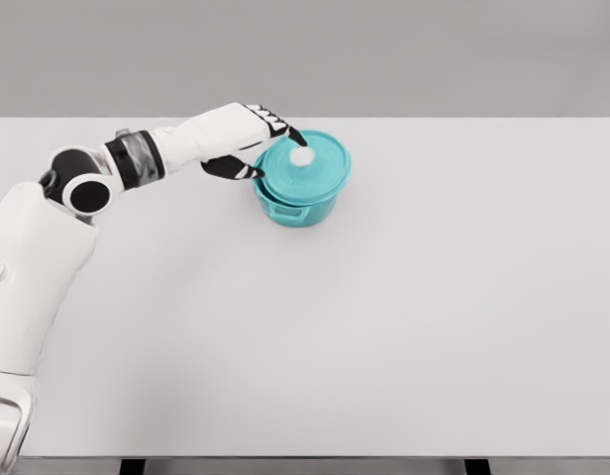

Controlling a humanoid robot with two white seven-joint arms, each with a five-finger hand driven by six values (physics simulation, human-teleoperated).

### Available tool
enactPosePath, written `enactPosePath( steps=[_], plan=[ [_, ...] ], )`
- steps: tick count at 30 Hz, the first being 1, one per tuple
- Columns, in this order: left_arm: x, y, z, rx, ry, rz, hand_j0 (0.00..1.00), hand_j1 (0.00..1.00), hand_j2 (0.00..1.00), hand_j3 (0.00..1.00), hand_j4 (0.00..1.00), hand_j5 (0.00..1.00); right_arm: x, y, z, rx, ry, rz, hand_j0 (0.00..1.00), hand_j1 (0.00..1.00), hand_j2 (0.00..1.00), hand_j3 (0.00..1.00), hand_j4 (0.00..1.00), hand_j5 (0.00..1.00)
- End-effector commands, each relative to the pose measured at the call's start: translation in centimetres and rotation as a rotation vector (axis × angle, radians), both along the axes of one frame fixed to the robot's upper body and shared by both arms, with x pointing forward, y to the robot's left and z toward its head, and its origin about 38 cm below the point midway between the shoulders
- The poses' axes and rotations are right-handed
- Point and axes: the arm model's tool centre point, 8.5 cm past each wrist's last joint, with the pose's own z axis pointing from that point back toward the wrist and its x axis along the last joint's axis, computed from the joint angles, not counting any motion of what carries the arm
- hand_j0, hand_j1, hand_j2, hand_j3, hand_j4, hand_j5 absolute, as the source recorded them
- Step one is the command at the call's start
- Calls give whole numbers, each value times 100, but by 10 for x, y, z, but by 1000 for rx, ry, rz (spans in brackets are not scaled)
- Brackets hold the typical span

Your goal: Cover the pot with left arm

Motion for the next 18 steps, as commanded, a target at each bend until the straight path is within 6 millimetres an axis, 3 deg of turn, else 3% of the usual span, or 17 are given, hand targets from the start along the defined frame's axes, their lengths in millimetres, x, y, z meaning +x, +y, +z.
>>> enactPosePath(
  steps=[1, 4, 5, 7, 10, 12, 18],
  plan=[
    [-1, 4, 7, -6, -18, 2, 86, 86, 86, 86, 86, 86, 0, 0, 0, 1, 1, 0, 100, 100, 100, 100, 100, 100],
    [-3, 46, 16, 29, -35, 57, 100, 100, 100, 100, 100, 100, 0, 0, 0, 1, 1, 0, 100, 100, 100, 100, 100, 100],
    [-4, 54, 15, 35, -31, 67, 100, 100, 100, 100, 100, 100, 0, 0, 0, 0, -1, 0, 100, 100, 100, 100, 100, 100],
    [-5, 99, 27, 32, -45, 147, 100, 100, 100, 100, 100, 100, 0, 0, 0, 1, 1, 0, 100, 100, 100, 100, 100, 100],
    [-14, 148, 27, 39, -41, 248, 100, 100, 100, 100, 100, 100, 0, 0, 0, 0, -1, 0, 100, 100, 100, 100, 100, 100],
    [-22, 167, 15, 55, -7, 278, 100, 100, 100, 100, 100, 100, 0, 0, 0, 0, -1, 0, 100, 100, 100, 100, 100, 100],
    [-36, 191, -3, 50, 33, 326, 100, 100, 100, 100, 100, 100, 0, 0, 0, 0, -1, 0, 100, 100, 100, 100, 100, 100]
  ],
)
